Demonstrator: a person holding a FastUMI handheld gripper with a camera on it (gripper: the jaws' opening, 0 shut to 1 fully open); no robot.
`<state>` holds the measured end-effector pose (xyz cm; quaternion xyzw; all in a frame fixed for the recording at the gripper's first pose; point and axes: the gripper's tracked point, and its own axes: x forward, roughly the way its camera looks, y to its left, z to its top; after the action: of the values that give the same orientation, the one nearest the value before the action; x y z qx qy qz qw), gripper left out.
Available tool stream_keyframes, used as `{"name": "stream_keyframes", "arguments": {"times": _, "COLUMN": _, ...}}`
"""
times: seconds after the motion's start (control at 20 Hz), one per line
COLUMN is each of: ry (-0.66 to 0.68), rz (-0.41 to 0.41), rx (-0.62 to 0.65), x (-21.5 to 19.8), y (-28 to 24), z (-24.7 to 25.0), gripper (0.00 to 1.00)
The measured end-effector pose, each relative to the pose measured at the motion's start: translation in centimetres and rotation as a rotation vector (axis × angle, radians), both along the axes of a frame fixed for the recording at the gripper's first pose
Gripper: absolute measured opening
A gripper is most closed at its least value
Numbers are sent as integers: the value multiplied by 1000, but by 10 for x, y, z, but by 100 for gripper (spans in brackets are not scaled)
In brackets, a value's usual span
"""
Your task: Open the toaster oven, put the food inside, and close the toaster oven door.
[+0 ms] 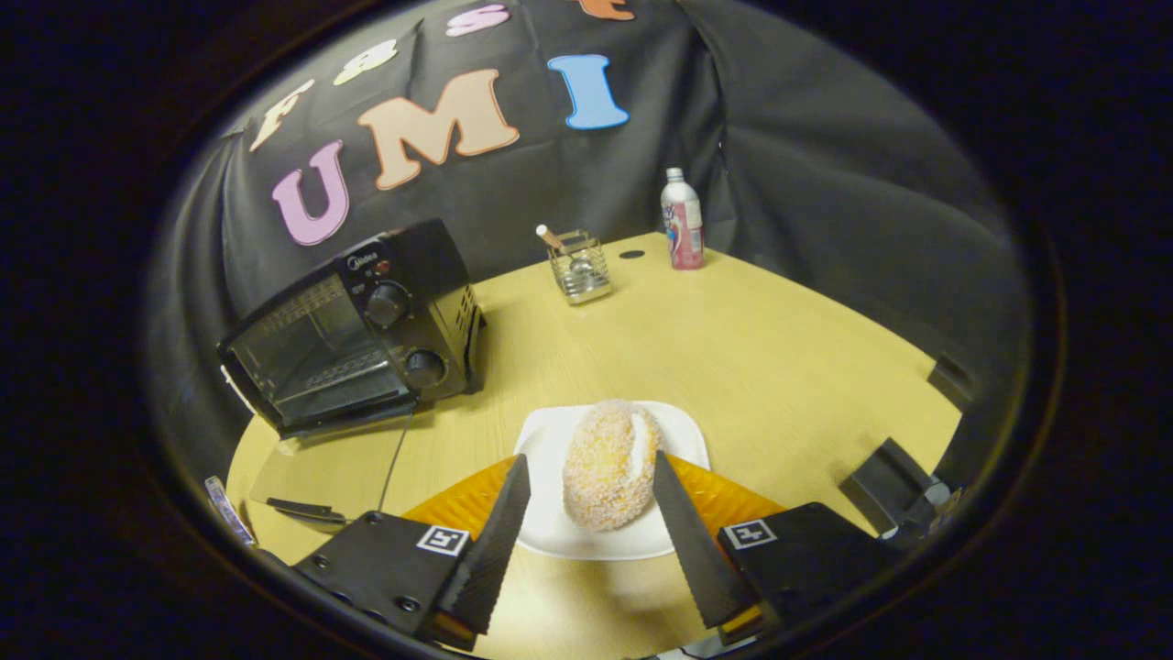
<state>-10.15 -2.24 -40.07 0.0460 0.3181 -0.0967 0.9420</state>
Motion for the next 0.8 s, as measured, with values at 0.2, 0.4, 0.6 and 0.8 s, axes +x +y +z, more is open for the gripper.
{"name": "stream_keyframes", "arguments": {"times": 0.2, "ry": 11, "rz": -36, "rx": -44, "x": 7, "y": -8, "z": -7, "gripper": 86}}
{"name": "stream_keyframes", "arguments": {"times": 0.4, "ry": 25, "rz": -72, "rx": -60, "x": 12, "y": -17, "z": -15, "gripper": 86}}
{"name": "stream_keyframes", "arguments": {"times": 0.6, "ry": 69, "rz": -94, "rx": -78, "x": 13, "y": -21, "z": -28, "gripper": 83}}
{"name": "stream_keyframes", "arguments": {"times": 0.8, "ry": 54, "rz": -120, "rx": -57, "x": 15, "y": -22, "z": -27, "gripper": 72}}
